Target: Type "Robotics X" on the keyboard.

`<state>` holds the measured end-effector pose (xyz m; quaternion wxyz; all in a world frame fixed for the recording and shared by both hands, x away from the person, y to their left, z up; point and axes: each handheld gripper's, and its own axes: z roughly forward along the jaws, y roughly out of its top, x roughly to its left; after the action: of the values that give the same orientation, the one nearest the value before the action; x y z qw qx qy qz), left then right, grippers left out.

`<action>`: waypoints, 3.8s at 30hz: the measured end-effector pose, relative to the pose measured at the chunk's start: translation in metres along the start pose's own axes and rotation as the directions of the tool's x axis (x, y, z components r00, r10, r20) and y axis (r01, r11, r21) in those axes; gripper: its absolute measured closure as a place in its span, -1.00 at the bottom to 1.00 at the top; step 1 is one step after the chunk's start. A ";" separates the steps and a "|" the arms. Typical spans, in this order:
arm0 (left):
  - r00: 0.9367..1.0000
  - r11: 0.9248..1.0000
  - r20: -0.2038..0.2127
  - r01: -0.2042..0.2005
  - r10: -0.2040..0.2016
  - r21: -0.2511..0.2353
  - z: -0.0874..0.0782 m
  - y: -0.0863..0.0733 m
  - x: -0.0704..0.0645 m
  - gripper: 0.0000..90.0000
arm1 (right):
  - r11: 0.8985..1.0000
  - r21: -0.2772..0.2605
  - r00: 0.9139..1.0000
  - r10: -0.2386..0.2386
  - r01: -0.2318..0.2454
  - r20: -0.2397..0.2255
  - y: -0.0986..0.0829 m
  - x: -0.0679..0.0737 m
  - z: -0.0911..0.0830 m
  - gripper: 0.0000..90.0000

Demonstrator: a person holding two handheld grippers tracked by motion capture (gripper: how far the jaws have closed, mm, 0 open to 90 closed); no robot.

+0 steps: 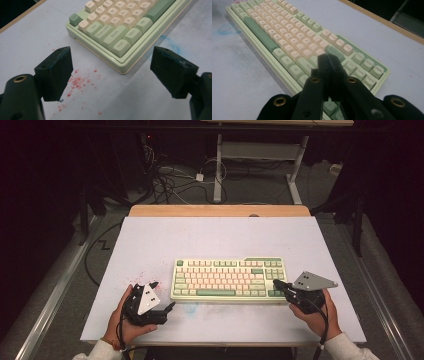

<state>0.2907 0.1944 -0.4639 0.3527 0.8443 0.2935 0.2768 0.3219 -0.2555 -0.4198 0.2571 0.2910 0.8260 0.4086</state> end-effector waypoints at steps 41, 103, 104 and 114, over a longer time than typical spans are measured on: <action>0.999 0.999 0.019 0.050 -0.050 -0.015 -0.002 0.005 0.002 -0.16 | 0.989 0.143 0.997 -0.036 0.046 -0.072 0.000 0.011 0.066 1.00; 0.987 0.982 0.162 -0.014 -0.017 0.189 0.111 0.110 -0.005 0.92 | 0.988 0.141 0.997 -0.063 0.069 -0.048 -0.001 0.015 0.065 1.00; 0.987 0.984 0.161 -0.010 -0.019 0.179 0.108 0.111 -0.004 0.92 | 0.987 0.142 0.997 -0.067 0.073 -0.048 -0.001 0.015 0.065 1.00; 0.992 0.996 0.128 -0.021 0.010 0.083 0.082 0.111 0.002 0.84 | 0.995 0.081 0.998 -0.054 0.057 -0.037 0.008 0.011 0.048 1.00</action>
<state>0.3805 0.0957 -0.4286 0.3326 0.8766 0.2754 0.2125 0.3481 -0.2187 -0.4414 0.2419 0.2713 0.8541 0.3720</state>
